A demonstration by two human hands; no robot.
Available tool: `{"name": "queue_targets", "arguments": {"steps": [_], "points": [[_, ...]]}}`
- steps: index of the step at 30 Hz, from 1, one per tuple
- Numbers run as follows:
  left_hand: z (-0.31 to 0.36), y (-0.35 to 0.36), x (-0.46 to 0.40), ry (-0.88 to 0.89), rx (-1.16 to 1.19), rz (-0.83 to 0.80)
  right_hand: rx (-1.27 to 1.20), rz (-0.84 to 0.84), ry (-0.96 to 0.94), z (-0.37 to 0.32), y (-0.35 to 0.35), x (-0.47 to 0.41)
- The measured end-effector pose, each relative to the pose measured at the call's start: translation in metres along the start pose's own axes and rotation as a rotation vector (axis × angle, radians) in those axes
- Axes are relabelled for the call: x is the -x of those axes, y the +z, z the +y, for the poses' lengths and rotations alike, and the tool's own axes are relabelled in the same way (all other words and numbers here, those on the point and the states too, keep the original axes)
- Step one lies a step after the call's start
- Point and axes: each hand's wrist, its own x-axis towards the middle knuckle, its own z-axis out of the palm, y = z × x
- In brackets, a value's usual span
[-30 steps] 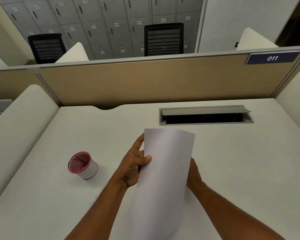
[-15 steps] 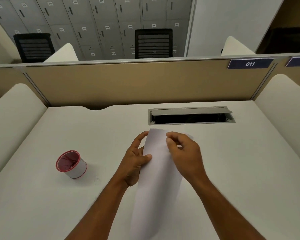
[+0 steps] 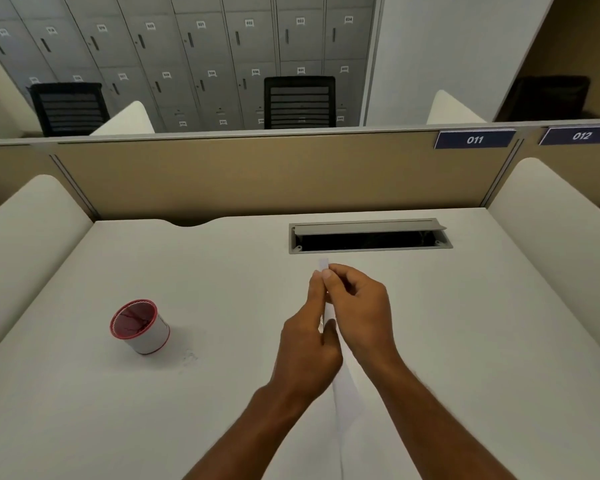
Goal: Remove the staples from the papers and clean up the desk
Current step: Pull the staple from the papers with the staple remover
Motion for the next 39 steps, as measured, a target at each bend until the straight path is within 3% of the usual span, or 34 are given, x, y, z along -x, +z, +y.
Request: {"name": "queue_targets", "arguments": {"steps": [4, 8, 10, 17, 23, 28, 33, 39], "points": [[0.002, -0.002, 0.006, 0.116, -0.013, 0.043, -0.065, -0.021, 0.031, -0.003, -0.014, -0.003], [0.012, -0.022, -0.006, 0.210, -0.091, 0.286, -0.197, -0.117, 0.112, -0.010, -0.026, -0.006], [0.023, -0.037, -0.017, 0.188, -0.092, 0.323, -0.235, -0.149, 0.140, -0.012, -0.031, -0.005], [0.030, -0.059, -0.045, 0.058, -0.097, 0.180, -0.272, -0.194, 0.186, -0.011, -0.037, -0.006], [0.035, -0.057, -0.055, 0.081, -0.103, 0.041, -0.250, -0.202, 0.142, -0.008, -0.035, -0.009], [0.032, -0.052, -0.061, 0.080, -0.029, 0.016, -0.241, -0.182, 0.111, -0.004, -0.037, -0.011], [0.025, -0.054, -0.066, 0.117, 0.144, -0.021, -0.346, -0.228, 0.172, 0.003, -0.045, -0.010], [0.024, -0.058, -0.075, 0.230, 0.579, -0.057, -0.268, -0.318, 0.279, 0.047, -0.048, -0.021]]}}
